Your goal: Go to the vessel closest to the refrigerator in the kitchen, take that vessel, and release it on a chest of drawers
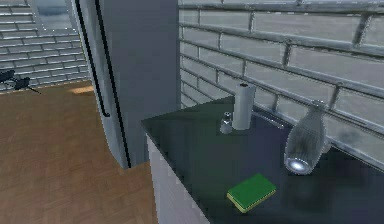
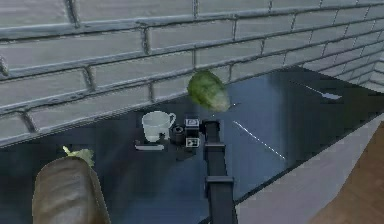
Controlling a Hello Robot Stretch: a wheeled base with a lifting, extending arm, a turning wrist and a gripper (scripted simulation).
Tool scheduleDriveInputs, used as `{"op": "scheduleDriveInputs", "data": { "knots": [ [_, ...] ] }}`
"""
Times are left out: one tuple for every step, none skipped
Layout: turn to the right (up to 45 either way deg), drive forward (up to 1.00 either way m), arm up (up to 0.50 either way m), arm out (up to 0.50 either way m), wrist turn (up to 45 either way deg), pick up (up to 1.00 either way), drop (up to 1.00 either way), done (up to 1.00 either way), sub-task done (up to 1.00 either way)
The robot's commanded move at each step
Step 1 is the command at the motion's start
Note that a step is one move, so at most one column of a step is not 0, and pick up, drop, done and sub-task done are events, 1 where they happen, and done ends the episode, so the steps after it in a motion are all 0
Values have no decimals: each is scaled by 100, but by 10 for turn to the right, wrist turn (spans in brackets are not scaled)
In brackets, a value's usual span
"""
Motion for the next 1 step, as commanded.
{"op": "scheduleDriveInputs", "data": {
  "knots": [
    [0, 0, 10, 0, 0, 0, 0, 0, 0]
  ]
}}
